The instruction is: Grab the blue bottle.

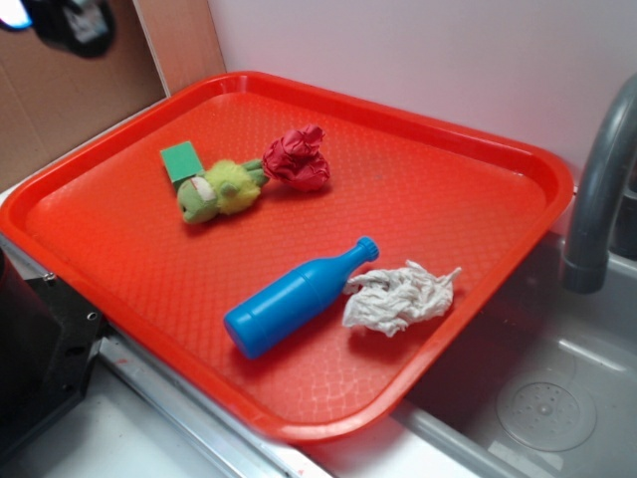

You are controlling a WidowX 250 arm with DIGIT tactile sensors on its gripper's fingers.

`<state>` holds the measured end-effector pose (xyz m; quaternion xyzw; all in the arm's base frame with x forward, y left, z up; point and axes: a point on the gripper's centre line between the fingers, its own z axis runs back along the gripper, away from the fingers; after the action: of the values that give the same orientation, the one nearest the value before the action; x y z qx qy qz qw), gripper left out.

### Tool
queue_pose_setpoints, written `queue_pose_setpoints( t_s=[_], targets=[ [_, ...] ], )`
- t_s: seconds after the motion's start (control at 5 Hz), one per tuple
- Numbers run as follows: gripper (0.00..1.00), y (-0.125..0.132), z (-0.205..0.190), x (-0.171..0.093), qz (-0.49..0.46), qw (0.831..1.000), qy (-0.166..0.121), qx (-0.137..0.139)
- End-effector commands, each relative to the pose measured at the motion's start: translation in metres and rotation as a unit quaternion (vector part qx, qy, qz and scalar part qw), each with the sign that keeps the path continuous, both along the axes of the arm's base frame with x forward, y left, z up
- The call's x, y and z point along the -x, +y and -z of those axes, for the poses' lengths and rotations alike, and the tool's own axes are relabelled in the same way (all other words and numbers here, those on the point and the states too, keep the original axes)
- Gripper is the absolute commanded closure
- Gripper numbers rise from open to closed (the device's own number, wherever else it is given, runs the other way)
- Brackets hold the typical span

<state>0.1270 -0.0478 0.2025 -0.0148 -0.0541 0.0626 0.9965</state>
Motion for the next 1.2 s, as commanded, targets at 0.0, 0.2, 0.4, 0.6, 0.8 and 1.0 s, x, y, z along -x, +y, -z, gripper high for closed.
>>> queue_pose_setpoints(
  t_s=[0.0,0.2,0.4,0.6,0.8,1.0],
  targets=[
    [0.0,-0.033,0.06,-0.026,-0.017,0.999,-0.032,0.032],
    [0.0,-0.045,0.089,-0.03,0.006,0.999,-0.03,0.033],
    [0.0,-0.061,0.12,-0.031,0.058,0.997,-0.011,0.057],
    [0.0,-0.072,0.141,-0.033,0.083,0.994,-0.009,0.066],
    [0.0,-0.085,0.159,-0.037,0.106,0.994,-0.011,0.034],
    [0.0,-0.089,0.173,-0.039,0.109,0.994,-0.002,0.01]
  ],
)
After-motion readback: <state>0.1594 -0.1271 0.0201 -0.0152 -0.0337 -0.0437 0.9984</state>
